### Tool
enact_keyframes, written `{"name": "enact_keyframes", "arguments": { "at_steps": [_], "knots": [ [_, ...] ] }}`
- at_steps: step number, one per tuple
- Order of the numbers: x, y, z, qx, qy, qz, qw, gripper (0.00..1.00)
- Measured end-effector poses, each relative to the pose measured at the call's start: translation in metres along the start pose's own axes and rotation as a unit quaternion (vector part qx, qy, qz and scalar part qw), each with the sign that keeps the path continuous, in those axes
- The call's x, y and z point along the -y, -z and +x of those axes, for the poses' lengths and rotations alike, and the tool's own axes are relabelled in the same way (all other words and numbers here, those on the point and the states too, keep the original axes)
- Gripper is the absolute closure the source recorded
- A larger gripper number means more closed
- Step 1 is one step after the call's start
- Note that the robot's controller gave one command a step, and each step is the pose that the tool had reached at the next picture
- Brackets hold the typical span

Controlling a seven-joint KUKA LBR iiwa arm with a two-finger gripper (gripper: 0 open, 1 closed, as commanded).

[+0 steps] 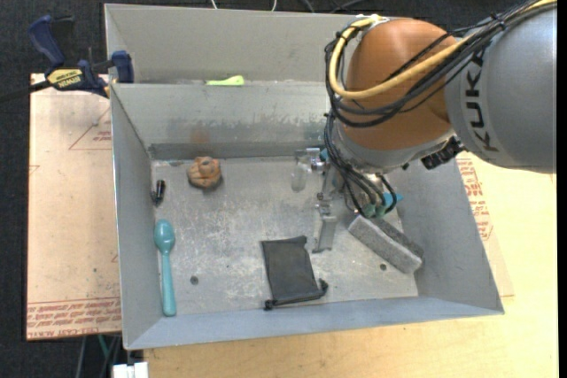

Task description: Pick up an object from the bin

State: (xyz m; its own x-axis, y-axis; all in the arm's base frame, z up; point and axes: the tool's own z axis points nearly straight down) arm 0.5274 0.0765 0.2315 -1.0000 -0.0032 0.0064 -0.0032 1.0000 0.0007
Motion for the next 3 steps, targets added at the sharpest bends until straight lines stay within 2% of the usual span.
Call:
{"name": "enact_keyframes", "arguments": {
  "at_steps": [1, 2, 3],
  "knots": [
    [0.000, 0.003, -0.001, 0.0035, -0.001, 0.000, 1.0000, 0.00],
    [-0.001, -0.026, 0.005, 0.0062, -0.079, -0.001, 0.9969, 0.00],
    [-0.003, -0.067, 0.016, 0.0045, -0.071, -0.001, 0.9974, 0.00]
  ]
}}
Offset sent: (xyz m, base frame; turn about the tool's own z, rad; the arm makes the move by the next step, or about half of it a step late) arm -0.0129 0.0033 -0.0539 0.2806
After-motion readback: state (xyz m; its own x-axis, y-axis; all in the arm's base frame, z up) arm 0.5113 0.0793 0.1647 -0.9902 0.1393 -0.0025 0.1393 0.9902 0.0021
